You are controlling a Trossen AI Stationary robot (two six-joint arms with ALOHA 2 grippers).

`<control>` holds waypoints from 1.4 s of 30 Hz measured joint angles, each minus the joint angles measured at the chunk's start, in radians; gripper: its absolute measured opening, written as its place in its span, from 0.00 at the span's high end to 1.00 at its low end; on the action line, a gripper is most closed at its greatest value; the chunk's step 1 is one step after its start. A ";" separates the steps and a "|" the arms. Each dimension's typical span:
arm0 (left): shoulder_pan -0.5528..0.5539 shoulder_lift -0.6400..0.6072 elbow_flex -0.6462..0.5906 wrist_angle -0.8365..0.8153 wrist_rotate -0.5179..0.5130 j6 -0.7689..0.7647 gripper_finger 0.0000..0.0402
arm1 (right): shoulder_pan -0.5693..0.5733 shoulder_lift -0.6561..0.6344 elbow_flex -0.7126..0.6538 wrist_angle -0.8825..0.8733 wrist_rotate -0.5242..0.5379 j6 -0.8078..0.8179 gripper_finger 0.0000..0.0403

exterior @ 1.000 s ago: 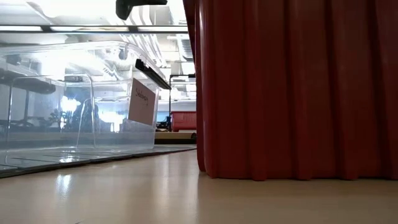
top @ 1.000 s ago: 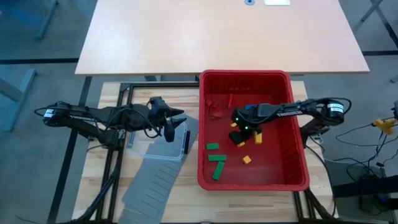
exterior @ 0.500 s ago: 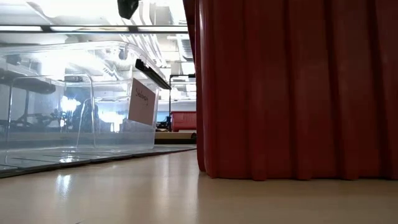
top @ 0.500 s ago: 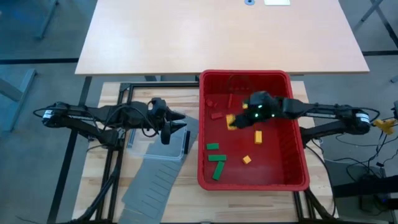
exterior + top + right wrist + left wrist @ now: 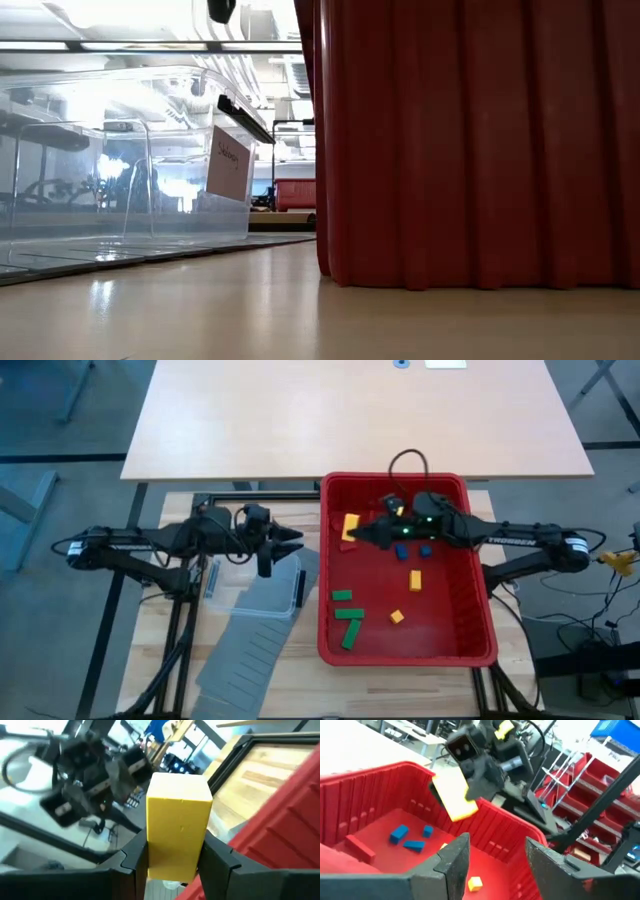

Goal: Sort blocks
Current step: Remove the top left yellow block from the red bin

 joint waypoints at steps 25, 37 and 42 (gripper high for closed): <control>0.153 0.071 -0.001 0.190 0.363 -0.165 0.50 | 0.112 0.371 0.381 -0.002 -0.142 -0.196 0.72; 0.152 0.116 -0.001 0.189 0.421 -0.160 0.69 | 0.111 0.368 0.381 -0.005 -0.137 -0.204 0.72; 0.152 0.115 -0.001 0.188 0.421 -0.132 0.72 | 0.111 0.367 0.381 -0.006 -0.132 -0.224 0.71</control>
